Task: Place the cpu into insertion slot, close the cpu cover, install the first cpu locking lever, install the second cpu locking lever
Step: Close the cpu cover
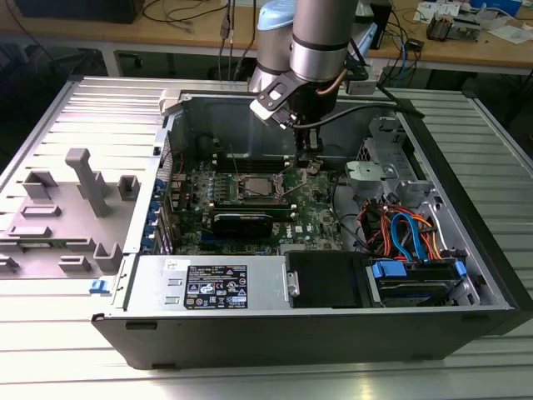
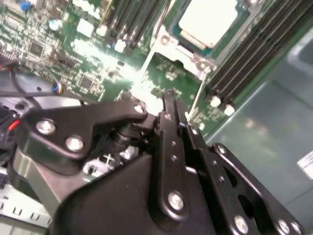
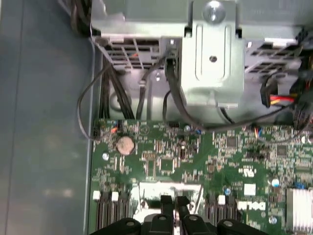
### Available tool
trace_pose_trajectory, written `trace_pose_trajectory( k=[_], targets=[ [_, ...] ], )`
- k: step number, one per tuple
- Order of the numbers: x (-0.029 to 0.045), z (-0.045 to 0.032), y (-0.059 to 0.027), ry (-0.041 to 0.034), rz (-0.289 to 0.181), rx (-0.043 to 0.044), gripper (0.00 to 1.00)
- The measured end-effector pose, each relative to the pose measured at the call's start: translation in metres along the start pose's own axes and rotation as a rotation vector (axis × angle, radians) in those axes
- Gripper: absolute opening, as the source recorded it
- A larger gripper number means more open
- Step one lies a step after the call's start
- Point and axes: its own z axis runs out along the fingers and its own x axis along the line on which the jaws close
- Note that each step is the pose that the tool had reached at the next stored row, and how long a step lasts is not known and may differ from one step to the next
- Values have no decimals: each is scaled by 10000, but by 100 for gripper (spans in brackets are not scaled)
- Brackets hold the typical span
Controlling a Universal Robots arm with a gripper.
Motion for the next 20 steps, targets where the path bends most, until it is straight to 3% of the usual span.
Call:
trace_pose_trajectory(
  k=[6, 10, 13, 18, 20],
  targets=[
    [6, 5, 201, -95, -5, 23, 17],
    [15, 17, 292, -99, -5, 57, 17],
    [22, 49, 330, -99, -6, 101, 17],
    [25, 169, 330, -97, -7, 191, 17],
    [24, 184, 330, -100, -8, 194, 17]
  ],
)
